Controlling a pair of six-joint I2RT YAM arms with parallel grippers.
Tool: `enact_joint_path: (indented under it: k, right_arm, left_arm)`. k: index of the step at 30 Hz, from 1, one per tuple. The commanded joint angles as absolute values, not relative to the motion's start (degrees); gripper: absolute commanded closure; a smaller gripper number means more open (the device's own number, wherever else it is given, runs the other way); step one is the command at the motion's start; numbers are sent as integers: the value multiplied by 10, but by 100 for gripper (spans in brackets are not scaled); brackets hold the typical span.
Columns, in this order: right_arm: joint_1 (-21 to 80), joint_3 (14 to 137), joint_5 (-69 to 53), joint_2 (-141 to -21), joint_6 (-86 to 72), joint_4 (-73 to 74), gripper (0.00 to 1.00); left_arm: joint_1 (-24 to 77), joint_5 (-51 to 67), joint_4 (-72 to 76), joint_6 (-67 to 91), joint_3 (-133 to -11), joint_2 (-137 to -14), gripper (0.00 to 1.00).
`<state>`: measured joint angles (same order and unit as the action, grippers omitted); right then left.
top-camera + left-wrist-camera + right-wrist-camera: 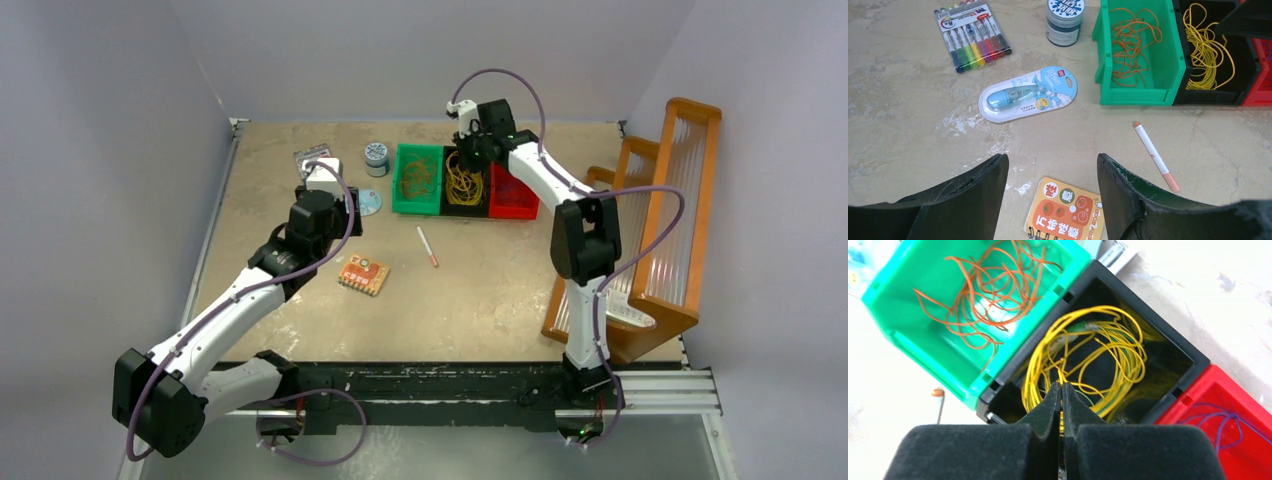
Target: Untangle the cables
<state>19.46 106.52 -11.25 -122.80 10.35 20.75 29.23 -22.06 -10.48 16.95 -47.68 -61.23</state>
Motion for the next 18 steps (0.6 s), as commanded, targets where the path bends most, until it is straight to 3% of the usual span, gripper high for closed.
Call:
enact_joint_path:
  k: [1, 9, 14, 18]
  right_arm:
    - [200, 1098, -153, -1241, 97, 200, 100]
    - [200, 1095, -157, -1244, 96, 210, 98]
    - [200, 1075, -121, -1191, 97, 201, 67]
    - [199, 1041, -86, -1135, 95, 175, 60]
  left_arm:
    - [287, -216, -91, 174, -503, -613, 36]
    - [286, -212, -91, 175, -506, -617, 36]
    - [286, -223, -101, 176, -507, -603, 36]
    - [286, -234, -99, 178, -498, -590, 36]
